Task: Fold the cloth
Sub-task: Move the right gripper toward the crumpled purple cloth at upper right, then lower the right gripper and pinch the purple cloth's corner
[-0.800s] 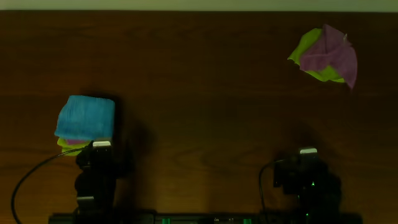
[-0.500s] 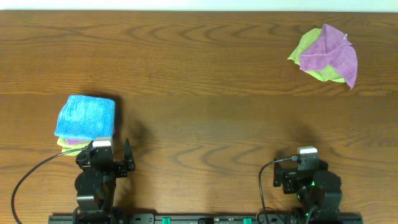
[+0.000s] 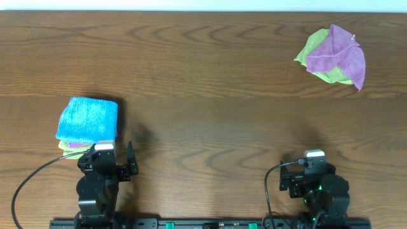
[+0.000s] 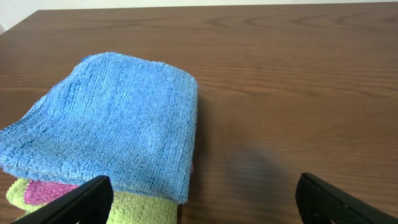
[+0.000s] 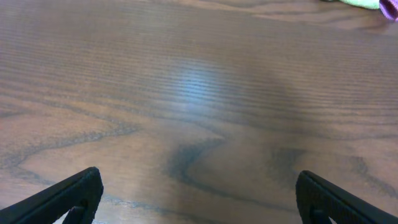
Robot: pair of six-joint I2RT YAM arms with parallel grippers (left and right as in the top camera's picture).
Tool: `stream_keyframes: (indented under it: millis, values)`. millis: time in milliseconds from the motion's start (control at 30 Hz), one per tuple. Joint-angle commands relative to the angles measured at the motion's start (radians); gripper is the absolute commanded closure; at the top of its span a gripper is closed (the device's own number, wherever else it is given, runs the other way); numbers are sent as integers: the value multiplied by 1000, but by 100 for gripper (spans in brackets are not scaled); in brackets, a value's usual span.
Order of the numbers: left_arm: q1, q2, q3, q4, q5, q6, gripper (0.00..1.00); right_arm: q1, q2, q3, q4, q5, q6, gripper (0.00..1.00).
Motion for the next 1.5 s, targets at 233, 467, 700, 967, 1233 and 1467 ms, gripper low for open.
stream_keyframes:
  millis: [233, 467, 700, 967, 1233, 1467]
  values:
    - [-3, -8, -19, -1, -21, 6, 5, -29, 37, 23, 57, 27, 161, 1]
    - [-3, -8, -19, -1, -21, 6, 5, -68, 275, 177, 127, 52, 179, 1]
    - [-3, -8, -19, -1, -21, 6, 5, -127, 593, 421, 134, 75, 230, 1]
    - [-3, -8, -19, -1, -21, 6, 5, -187, 986, 692, 129, 35, 297, 1]
    - [-3, -8, -19, -1, -21, 6, 5, -238, 1302, 900, 131, 18, 342, 1]
    - [-3, -8, -19, -1, -21, 6, 5, -308, 1456, 1081, 145, 18, 341, 1]
